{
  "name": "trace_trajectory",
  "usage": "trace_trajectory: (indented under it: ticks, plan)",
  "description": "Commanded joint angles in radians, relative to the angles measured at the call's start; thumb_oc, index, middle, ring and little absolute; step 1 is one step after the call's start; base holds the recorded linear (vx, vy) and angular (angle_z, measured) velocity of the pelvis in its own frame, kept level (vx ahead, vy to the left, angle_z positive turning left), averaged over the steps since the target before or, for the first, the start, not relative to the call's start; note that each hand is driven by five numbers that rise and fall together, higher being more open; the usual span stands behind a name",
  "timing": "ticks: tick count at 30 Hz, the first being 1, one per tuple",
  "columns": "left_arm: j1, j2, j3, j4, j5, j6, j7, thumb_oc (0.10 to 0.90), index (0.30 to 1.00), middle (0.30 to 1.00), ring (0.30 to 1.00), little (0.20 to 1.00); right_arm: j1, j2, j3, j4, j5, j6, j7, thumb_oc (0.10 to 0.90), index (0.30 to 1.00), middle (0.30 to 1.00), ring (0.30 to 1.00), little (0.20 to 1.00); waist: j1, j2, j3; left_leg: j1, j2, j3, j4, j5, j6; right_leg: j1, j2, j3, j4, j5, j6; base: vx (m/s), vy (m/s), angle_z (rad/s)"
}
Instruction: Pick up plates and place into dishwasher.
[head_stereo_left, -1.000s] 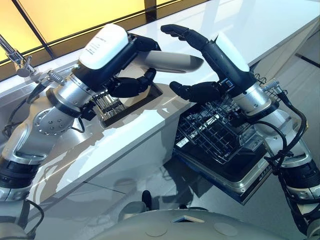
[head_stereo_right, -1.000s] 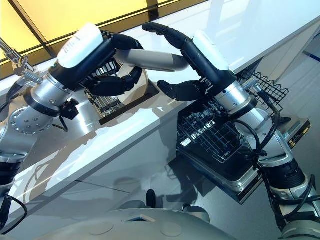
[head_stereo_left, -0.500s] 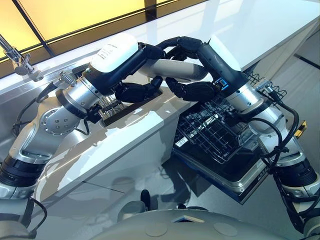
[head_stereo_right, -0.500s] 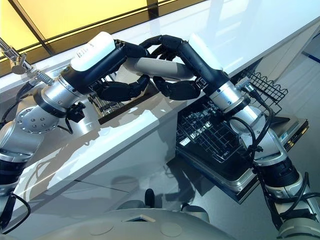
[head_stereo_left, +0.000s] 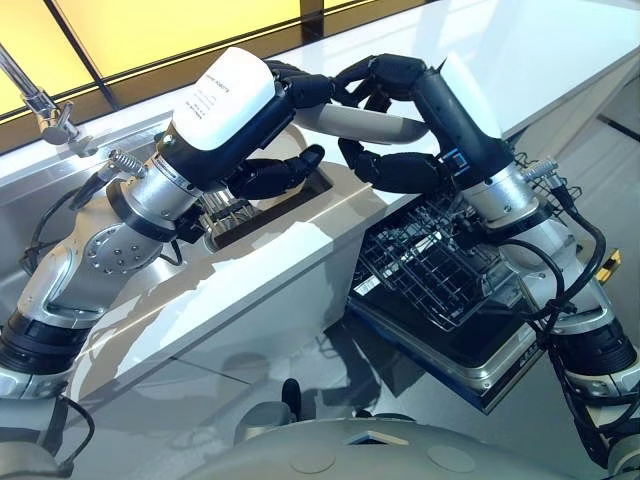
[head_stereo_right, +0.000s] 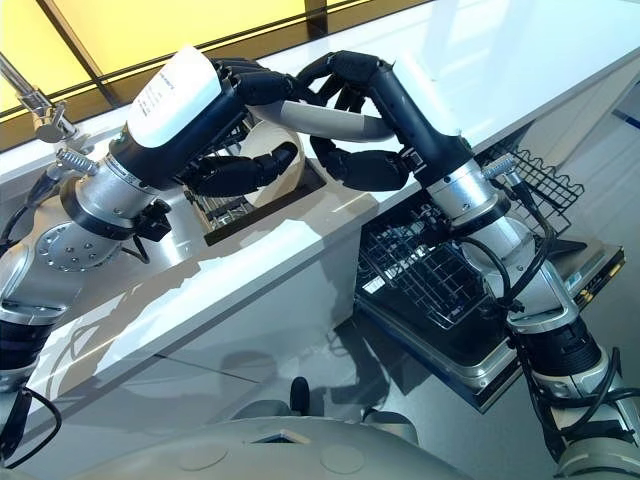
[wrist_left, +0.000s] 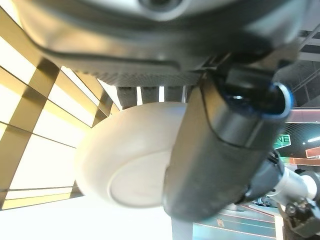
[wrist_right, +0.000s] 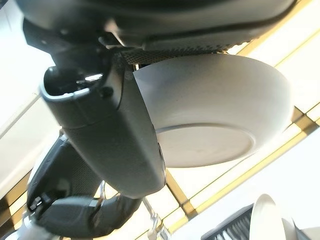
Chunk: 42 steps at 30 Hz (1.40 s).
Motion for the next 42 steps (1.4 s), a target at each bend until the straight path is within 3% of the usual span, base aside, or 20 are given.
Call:
trace_trajectory:
  ticks: [1,10,21,31,34,42]
  plan:
    - [-0.007,0.008,0.216,0.029,-0.089,0.010,0.178,0.800,0.900,0.900,0.900,0.900,0.000,-0.033,-0.209,0.094,-0.021,-0.015,-0.199,0.100,0.300,0.300,0.300,0.200,0.027,0.005,-0.080,0.080,-0.020,0.018,0.005,-0.155,-0.009,-0.071,0.018,-0.003,0.030,0.040,0.042,0.00,0.000,0.00]
    - [0.086,0.064,0.316,0.166,-0.072,0.057,0.230,0.800,0.900,0.900,0.900,0.900,0.037,-0.076,-0.320,0.194,-0.062,-0.048,-0.337,0.100,0.300,0.300,0.300,0.200,0.031,0.009,-0.083,0.082,-0.018,0.020,0.005,-0.156,-0.010,-0.065,0.015,-0.010,0.021,0.042,0.045,0.00,-0.001,0.02]
    - [0.103,0.101,0.322,0.345,-0.132,0.093,0.260,0.800,0.900,0.900,0.900,0.900,0.000,-0.147,-0.370,0.344,-0.075,0.007,-0.473,0.100,0.300,0.300,0.300,0.200,0.032,0.005,-0.085,0.087,-0.016,0.022,0.005,-0.157,-0.012,-0.059,0.016,-0.013,0.016,0.042,0.047,0.00,0.000,0.00]
    - [0.185,0.014,0.390,0.451,-0.399,0.098,0.164,0.800,0.900,0.900,0.900,0.900,0.122,-0.159,-0.545,0.604,0.005,0.141,-0.655,0.100,0.300,0.300,0.300,0.200,0.027,0.007,-0.077,0.087,-0.007,0.026,0.005,-0.157,-0.016,-0.062,0.017,-0.010,0.030,0.029,0.047,0.03,-0.037,0.01]
    - [0.204,-0.014,0.402,0.446,-0.454,0.108,0.128,0.800,0.900,0.900,0.900,0.900,0.161,-0.135,-0.566,0.652,0.037,0.191,-0.656,0.100,0.300,0.300,0.300,0.200,0.025,0.011,-0.070,0.090,-0.005,0.021,0.005,-0.155,-0.014,-0.064,0.018,-0.013,0.045,0.022,0.044,0.06,-0.062,0.00]
    - [0.216,-0.069,0.403,0.439,-0.508,0.113,0.087,0.800,0.900,0.900,0.900,0.900,0.196,-0.070,-0.546,0.743,0.094,0.205,-0.600,0.100,0.300,0.300,0.300,0.200,0.036,0.017,-0.042,0.097,0.005,0.005,0.005,-0.147,-0.018,-0.068,0.017,-0.045,0.093,-0.008,0.032,0.10,-0.105,-0.01]
